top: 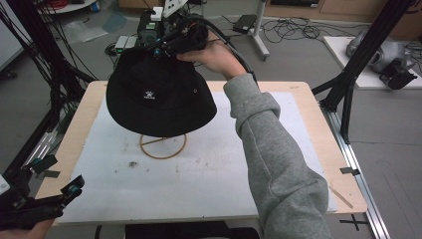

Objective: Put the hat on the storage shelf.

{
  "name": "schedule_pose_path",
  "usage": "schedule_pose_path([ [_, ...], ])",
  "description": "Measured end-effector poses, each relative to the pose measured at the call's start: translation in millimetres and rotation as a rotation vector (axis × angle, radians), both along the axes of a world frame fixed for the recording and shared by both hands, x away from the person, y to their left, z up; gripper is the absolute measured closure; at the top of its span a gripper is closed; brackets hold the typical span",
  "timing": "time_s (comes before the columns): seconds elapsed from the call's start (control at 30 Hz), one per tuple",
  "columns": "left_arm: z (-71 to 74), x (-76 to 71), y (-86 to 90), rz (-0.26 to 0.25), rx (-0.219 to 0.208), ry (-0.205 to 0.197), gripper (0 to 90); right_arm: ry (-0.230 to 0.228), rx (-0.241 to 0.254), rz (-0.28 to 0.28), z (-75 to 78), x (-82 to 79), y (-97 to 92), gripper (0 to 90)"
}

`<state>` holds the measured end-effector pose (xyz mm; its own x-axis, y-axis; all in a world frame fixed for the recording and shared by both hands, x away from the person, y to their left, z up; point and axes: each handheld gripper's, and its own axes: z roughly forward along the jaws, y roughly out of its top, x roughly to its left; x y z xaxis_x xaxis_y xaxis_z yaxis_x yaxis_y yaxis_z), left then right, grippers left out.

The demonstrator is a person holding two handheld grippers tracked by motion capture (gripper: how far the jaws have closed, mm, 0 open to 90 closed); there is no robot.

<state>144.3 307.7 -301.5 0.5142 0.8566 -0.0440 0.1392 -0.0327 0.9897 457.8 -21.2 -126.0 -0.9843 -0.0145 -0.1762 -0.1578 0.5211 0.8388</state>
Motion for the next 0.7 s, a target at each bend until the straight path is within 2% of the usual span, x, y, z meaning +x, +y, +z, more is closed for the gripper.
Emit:
schedule_pose_path([
  [0.3,-1.5,0.6,0.9,0.002,-0.003,0.006,6.3,0.028,-0.025,0.008,-18.8,9.2,20.9,85.8],
  [0.47,-1.9,1.2,0.5,-0.001,-0.002,0.009,6.3,0.043,-0.039,-0.008,-29.1,12.3,29.9,85.6],
  [0.57,-1.8,1.2,0.4,-0.003,-0.003,0.010,6.3,0.050,-0.047,-0.012,-35.2,13.6,33.2,85.6],
  [0.7,-1.5,1.1,-0.4,-0.006,-0.003,0.008,6.3,0.082,-0.051,-0.025,-43.1,15.5,31.7,85.6],
])
